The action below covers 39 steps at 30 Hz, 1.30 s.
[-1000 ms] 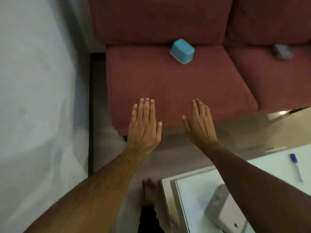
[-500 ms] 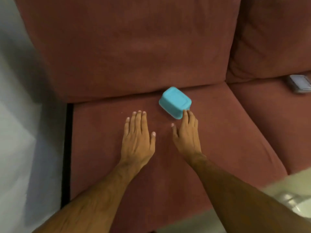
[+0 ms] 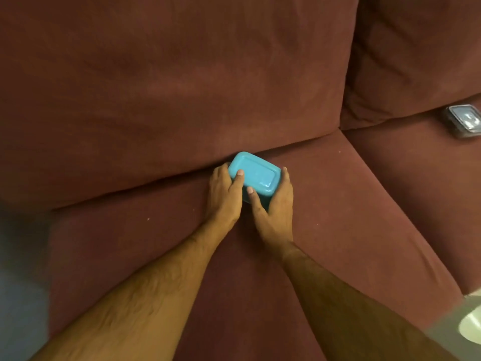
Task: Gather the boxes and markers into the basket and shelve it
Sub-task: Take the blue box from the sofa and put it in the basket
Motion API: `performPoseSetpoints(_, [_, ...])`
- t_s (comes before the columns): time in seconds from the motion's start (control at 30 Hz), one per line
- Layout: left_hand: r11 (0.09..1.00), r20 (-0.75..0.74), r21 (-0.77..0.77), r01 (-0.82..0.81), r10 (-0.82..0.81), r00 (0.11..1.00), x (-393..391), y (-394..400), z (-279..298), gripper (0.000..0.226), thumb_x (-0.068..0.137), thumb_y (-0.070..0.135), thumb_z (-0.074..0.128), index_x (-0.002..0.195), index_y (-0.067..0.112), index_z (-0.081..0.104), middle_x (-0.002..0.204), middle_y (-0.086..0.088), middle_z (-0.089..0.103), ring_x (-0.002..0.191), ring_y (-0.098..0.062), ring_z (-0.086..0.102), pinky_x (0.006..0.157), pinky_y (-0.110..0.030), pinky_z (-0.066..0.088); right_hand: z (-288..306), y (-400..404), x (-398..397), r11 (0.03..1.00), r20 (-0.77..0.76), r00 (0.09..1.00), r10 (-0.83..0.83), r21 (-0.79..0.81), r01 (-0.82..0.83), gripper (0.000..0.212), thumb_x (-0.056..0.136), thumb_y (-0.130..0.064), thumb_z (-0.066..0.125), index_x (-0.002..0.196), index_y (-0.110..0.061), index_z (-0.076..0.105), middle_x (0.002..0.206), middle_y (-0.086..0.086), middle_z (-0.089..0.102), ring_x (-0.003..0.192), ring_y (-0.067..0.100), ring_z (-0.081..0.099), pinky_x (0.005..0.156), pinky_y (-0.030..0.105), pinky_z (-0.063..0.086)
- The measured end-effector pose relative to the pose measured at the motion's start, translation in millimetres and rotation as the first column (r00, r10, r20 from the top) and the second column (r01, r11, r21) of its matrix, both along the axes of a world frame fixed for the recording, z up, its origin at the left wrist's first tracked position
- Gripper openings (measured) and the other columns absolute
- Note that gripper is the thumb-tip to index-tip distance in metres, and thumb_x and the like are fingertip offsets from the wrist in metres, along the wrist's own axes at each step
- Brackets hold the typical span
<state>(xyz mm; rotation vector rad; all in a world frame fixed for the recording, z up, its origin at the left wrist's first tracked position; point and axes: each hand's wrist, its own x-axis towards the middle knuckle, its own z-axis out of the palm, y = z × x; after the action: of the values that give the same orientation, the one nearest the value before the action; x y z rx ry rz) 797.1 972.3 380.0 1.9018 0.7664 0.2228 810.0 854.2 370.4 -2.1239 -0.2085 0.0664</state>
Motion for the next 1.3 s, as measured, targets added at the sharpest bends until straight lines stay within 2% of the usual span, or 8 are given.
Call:
performPoseSetpoints(0.2, [0.992,0.034,-0.088,-0.094,0.097,0.995,-34,-6,14,0.032,0.104,0.028,0.051,0.127,0.008,0.058,0.127,-0.008,0.058,0.119,-0.023,0.054,0.101,-0.036,0.041,20,-4,-20,0.999,0.037,0.998,0.051,-0.005,-0.051,0.096,0.090,-0.049,0.070,0.161,-0.013,0.015,0.158,0.002,0.031,0.143,0.004,0.022,0.116,0.024,0.023])
performPoseSetpoints(0.4, [0.983,0.114,-0.089,-0.158,0.167,0.979,-106,-18,50,0.026,0.103,0.032,0.053,0.117,0.011,0.056,0.114,-0.001,0.057,0.101,-0.013,0.052,0.081,-0.024,0.035,54,-20,-79,0.995,0.112,0.990,0.091,0.031,-0.095,0.093,0.088,-0.051,0.071,0.159,-0.016,0.023,0.156,-0.005,0.034,0.147,0.009,0.028,0.120,0.032,0.033])
performPoseSetpoints(0.53, [0.975,0.206,-0.106,-0.194,0.213,0.955,-169,-42,71,0.017,0.103,0.032,0.055,0.108,0.016,0.056,0.108,-0.003,0.062,0.098,-0.017,0.057,0.071,-0.015,0.038,80,-42,-138,0.991,0.110,0.988,0.108,0.072,-0.116,0.094,0.087,-0.055,0.072,0.159,-0.021,0.022,0.153,-0.005,0.035,0.144,0.008,0.032,0.118,0.033,0.038])
performPoseSetpoints(0.7, [0.961,0.258,-0.167,-0.220,0.258,0.931,-253,-85,91,0.023,0.102,0.036,0.058,0.105,0.014,0.058,0.094,0.003,0.067,0.083,-0.013,0.064,0.065,-0.020,0.043,105,-83,-214,0.987,0.119,0.986,0.114,0.100,-0.126,0.097,0.082,-0.066,0.067,0.158,-0.024,0.024,0.149,-0.005,0.041,0.140,0.007,0.037,0.114,0.036,0.044])
performPoseSetpoints(0.87, [0.949,0.304,-0.203,-0.241,0.295,0.906,-309,-136,98,0.044,0.088,0.054,0.051,0.111,0.016,0.059,0.096,0.007,0.067,0.084,-0.004,0.065,0.064,-0.012,0.048,115,-129,-273,0.982,0.080,0.991,0.104,0.149,-0.115,0.094,0.082,-0.067,0.069,0.156,-0.030,0.025,0.144,-0.008,0.039,0.134,0.004,0.043,0.108,0.035,0.051])
performPoseSetpoints(1.13, [0.966,0.312,-0.115,-0.233,0.258,0.914,-370,-225,83,0.061,0.087,0.067,0.039,0.117,0.020,0.066,0.109,0.003,0.062,0.103,-0.017,0.059,0.093,-0.038,0.050,113,-221,-339,0.983,0.110,0.989,0.102,0.138,-0.117,0.079,0.087,-0.056,0.071,0.151,-0.027,0.034,0.141,-0.007,0.045,0.131,0.005,0.045,0.101,0.026,0.053])
performPoseSetpoints(1.23, [0.959,0.303,-0.117,-0.258,0.282,0.910,-395,-271,77,0.060,0.088,0.067,0.037,0.111,0.020,0.067,0.105,0.002,0.060,0.103,-0.020,0.059,0.095,-0.043,0.049,109,-271,-363,0.979,0.133,0.980,0.145,0.126,-0.162,0.079,0.088,-0.054,0.068,0.152,-0.022,0.035,0.144,-0.005,0.043,0.134,0.006,0.043,0.102,0.013,0.046])
performPoseSetpoints(1.3, [0.954,0.296,-0.125,-0.271,0.297,0.908,-410,-303,76,0.064,0.087,0.068,0.036,0.107,0.016,0.067,0.104,0.002,0.060,0.101,-0.019,0.058,0.092,-0.038,0.047,107,-307,-379,0.973,0.157,0.970,0.186,0.109,-0.204,0.078,0.089,-0.046,0.070,0.152,-0.017,0.035,0.144,-0.001,0.043,0.133,0.002,0.043,0.099,0.003,0.040])
